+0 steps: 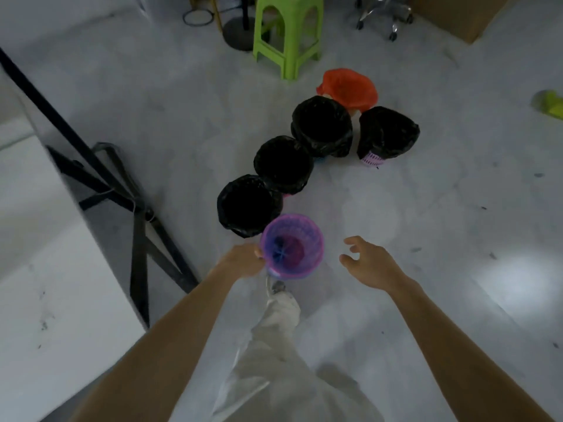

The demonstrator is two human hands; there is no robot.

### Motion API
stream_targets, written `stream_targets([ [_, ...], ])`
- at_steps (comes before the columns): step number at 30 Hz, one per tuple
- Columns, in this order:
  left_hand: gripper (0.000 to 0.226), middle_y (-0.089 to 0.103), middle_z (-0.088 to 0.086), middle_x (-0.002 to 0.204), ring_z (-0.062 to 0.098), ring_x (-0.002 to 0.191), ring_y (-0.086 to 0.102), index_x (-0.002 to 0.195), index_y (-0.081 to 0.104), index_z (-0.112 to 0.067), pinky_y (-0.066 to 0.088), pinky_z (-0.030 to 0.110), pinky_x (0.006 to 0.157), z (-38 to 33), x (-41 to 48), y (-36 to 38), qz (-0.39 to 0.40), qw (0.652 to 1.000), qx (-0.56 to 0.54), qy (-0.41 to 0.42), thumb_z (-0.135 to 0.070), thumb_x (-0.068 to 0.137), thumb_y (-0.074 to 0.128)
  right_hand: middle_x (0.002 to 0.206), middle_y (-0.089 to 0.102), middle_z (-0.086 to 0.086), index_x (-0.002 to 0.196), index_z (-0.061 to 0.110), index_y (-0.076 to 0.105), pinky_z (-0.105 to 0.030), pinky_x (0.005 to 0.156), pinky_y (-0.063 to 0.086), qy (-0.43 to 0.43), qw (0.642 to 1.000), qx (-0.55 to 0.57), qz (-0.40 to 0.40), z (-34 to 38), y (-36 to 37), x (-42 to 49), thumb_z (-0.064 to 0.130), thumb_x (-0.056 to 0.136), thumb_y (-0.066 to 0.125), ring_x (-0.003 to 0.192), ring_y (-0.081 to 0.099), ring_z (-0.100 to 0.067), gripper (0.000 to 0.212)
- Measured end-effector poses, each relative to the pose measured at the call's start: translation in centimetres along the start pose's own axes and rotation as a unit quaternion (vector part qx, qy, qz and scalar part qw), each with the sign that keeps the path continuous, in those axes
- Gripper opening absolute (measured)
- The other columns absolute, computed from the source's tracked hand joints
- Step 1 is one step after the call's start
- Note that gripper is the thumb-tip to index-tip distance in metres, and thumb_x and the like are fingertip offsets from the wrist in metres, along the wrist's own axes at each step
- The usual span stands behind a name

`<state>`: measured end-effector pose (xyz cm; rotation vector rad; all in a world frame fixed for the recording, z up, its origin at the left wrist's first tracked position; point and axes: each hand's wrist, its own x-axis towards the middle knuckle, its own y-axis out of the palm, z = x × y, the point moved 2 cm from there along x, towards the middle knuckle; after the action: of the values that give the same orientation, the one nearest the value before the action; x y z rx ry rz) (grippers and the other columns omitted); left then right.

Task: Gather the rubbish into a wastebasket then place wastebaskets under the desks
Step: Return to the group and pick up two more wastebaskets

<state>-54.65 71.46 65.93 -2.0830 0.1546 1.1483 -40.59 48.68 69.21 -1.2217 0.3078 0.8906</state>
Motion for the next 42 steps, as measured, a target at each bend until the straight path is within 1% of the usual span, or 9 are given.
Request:
stream_targets([
  [5,0.021,0.060,0.018,0.132,0.033,0.119,0.057,0.105,0.059,-0.010,0.044,0.037,0.099,0.2,12.0,-2.6,0.018,0.994,-0.068,-0.089,-0.024,0.099,0.045,0.141,0.055,-0.007,0.144,0.019,0.042,-0.036,0.103,0.042,0.046,0.997,0.022,0.056,-2.1,-0.7,12.0,0.038,0.096,0.055,0.127,0.054,-0.026,0.053],
  [10,0.038,0.057,0.013,0.136,0.033,0.123,0.054,0.130,0.056,-0.011,0.041,0.035,0.099,3.7,24.9,0.8,0.024,0.973,-0.141,-0.184,-0.030,0.100,0.043,0.141,0.056,-0.009,0.143,0.016,0.043,-0.034,0.103,0.040,0.120,0.987,0.056,0.088,-6.3,3.9,25.1,0.037,0.096,0.056,0.128,0.054,-0.028,0.052],
  [14,0.032,0.065,0.017,0.111,0.036,0.108,0.061,0.100,0.063,-0.008,0.043,0.034,0.090,8.7,33.5,5.8,0.004,0.931,-0.241,-0.274,-0.035,0.098,0.045,0.141,0.054,-0.014,0.148,0.015,0.035,-0.040,0.103,0.044,0.136,0.983,0.060,0.112,-9.7,10.3,34.0,0.041,0.094,0.057,0.126,0.054,-0.033,0.064],
  [19,0.070,0.048,0.021,0.143,0.037,0.128,0.049,0.143,0.044,0.001,0.038,0.041,0.107,13.4,44.2,13.0,-0.028,0.834,-0.378,-0.400,-0.054,0.100,0.039,0.142,0.052,-0.019,0.151,0.015,0.026,-0.039,0.102,0.043,0.180,0.970,0.057,0.153,-14.8,19.8,45.2,0.043,0.090,0.063,0.126,0.053,-0.037,0.077],
  [24,0.068,0.052,0.007,0.136,0.025,0.118,0.052,0.144,0.044,-0.011,0.041,0.039,0.093,15.7,50.6,16.8,-0.076,0.687,-0.589,-0.419,-0.058,0.095,0.048,0.117,0.064,-0.020,0.125,0.010,0.048,-0.033,0.075,0.046,0.175,0.972,-0.003,0.157,-17.5,24.7,49.3,0.029,0.092,0.059,0.098,0.061,-0.039,0.040],
  [33,0.043,0.067,0.009,0.113,0.028,0.095,0.067,0.125,0.058,-0.012,0.055,0.037,0.068,15.9,43.7,9.5,-0.222,0.538,-0.716,-0.386,-0.034,0.087,0.058,0.109,0.067,-0.022,0.114,0.011,0.056,-0.039,0.087,0.048,0.108,0.974,-0.144,0.137,-11.6,15.8,46.7,0.013,0.085,0.050,0.104,0.062,-0.042,0.030],
  [36,0.060,0.066,0.017,0.117,0.039,0.099,0.067,0.129,0.057,-0.009,0.058,0.051,0.084,16.1,37.4,8.1,-0.243,0.563,-0.661,-0.432,-0.039,0.076,0.054,0.110,0.066,-0.019,0.116,0.012,0.055,-0.036,0.082,0.048,0.055,0.959,-0.235,0.145,-7.8,9.8,45.4,0.017,0.086,0.051,0.103,0.062,-0.040,0.031],
  [39,0.058,0.063,0.022,0.116,0.042,0.101,0.061,0.129,0.055,-0.005,0.054,0.045,0.089,13.3,29.2,8.2,-0.250,0.582,-0.600,-0.488,-0.043,0.085,0.052,0.110,0.066,-0.015,0.119,0.014,0.055,-0.034,0.081,0.049,-0.020,0.935,-0.326,0.138,-4.1,4.0,43.4,0.022,0.088,0.051,0.101,0.063,-0.037,0.032],
  [42,0.047,0.062,0.020,0.110,0.042,0.101,0.060,0.128,0.055,-0.002,0.051,0.042,0.083,9.8,21.8,9.8,-0.281,0.542,-0.620,-0.493,-0.034,0.094,0.053,0.111,0.065,-0.013,0.123,0.017,0.054,-0.034,0.080,0.050,-0.090,0.906,-0.399,0.109,-0.6,-0.6,40.1,0.024,0.089,0.049,0.101,0.063,-0.036,0.035],
])
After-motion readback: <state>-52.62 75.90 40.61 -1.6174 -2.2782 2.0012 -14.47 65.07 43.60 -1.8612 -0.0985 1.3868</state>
